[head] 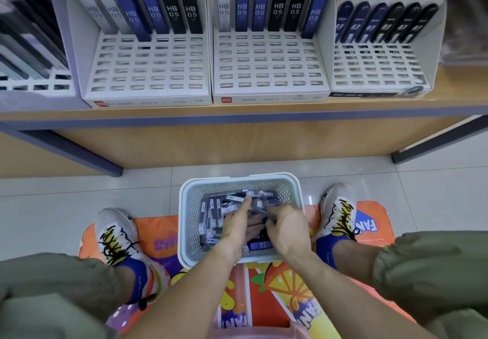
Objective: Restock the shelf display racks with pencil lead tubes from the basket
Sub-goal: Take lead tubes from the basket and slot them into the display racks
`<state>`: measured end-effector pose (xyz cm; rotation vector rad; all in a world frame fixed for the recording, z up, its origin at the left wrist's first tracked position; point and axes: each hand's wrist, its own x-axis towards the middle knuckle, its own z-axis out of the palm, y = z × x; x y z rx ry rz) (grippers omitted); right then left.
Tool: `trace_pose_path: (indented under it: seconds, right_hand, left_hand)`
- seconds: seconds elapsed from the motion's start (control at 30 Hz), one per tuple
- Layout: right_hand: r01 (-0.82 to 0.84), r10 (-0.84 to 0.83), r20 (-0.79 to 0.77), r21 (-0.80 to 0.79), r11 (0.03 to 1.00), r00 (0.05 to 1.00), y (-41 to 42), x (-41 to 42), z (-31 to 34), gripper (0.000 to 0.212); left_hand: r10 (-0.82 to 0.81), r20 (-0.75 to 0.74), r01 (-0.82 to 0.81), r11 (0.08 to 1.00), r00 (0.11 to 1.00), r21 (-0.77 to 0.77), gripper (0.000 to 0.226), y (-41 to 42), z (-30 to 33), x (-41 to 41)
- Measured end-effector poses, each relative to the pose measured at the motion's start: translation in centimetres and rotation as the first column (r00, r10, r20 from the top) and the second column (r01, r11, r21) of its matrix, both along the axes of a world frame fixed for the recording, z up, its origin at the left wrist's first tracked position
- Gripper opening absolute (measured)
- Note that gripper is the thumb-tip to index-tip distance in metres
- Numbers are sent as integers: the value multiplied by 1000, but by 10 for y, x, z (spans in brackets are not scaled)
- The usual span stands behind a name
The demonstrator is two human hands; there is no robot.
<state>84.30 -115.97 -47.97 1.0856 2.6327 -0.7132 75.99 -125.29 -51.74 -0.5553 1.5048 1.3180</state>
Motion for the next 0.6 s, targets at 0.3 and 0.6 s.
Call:
trace_pose_path:
  seconds: [0.3, 0.6]
  right_hand:
    - [-27, -56, -201, -387, 922, 978, -18, -7, -3, 30]
    - [-74, 74, -11, -134, 988, 997, 14, -47, -59, 39]
  left_hand:
    - [252, 63, -254, 967, 966, 31, 20, -24, -1, -17]
    - [76, -5, -76, 995, 997, -57, 60, -41, -9, -29]
